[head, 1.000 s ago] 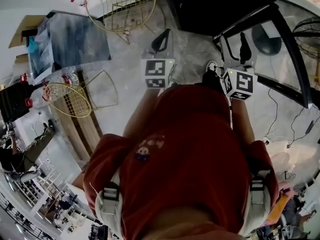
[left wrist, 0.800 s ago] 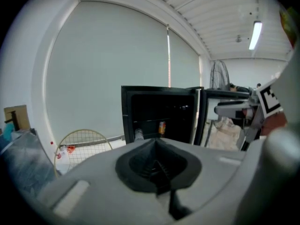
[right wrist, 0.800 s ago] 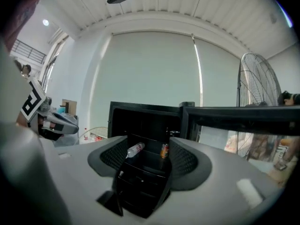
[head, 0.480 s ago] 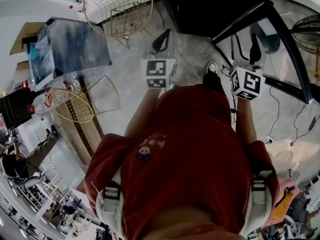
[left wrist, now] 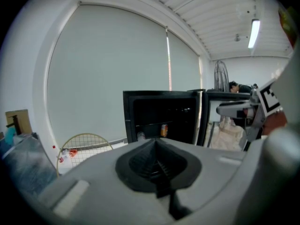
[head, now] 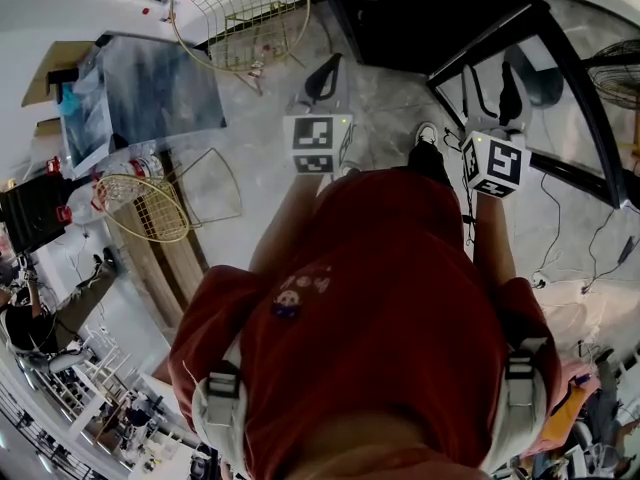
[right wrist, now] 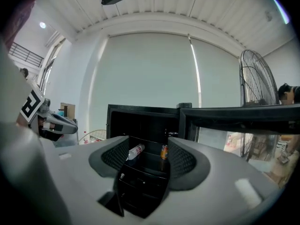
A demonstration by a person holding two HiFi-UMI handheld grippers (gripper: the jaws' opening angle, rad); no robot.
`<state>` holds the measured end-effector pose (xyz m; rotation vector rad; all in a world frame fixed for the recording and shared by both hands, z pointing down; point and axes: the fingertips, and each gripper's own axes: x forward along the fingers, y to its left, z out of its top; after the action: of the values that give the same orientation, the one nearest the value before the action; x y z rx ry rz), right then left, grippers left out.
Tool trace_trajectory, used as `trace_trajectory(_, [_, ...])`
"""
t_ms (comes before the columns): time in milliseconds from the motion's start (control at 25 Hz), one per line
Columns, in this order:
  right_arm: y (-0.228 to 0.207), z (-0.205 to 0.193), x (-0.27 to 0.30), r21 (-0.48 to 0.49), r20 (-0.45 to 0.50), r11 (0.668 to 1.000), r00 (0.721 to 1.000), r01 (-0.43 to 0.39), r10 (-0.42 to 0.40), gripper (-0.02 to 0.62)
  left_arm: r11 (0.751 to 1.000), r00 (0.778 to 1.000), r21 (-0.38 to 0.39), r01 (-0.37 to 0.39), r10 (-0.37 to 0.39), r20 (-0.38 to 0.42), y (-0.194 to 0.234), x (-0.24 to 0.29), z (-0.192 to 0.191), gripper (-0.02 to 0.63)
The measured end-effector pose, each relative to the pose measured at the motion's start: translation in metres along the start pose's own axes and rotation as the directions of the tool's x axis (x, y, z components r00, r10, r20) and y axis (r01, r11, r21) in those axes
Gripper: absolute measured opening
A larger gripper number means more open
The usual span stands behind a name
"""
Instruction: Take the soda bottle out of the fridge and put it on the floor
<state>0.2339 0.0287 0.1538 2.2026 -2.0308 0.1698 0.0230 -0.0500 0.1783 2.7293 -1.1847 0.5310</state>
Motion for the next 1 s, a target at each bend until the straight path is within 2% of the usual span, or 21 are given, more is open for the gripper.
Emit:
trace_trajectory(120, [0.004, -0.001, 0.000, -0.011, -0.003, 1.000, 1.000, -0.012, 0.012, 0.254, 1.000, 1.000, 0.000, 0.000, 0.000, 0.000, 0.000, -0.002, 0.000, 0.000])
trace_trajectory(480, [0.021, 0.003, -0.001, -0.029, 0.018, 0.998, 0.999, -0.048, 0.049, 0.141, 1.000, 1.000, 0.005, -0.008, 0.007, 0.008, 0.003, -0.006, 0.001, 0.000])
trace_trajectory(1000, [0.044, 0.008, 0.003, -0.060, 0.027, 0.991, 0.992, -0.122, 0.124, 0.033, 0.999, 0.999, -0.005, -0.049, 0.049, 0.003, 0.013, -0.022, -0.004, 0.000])
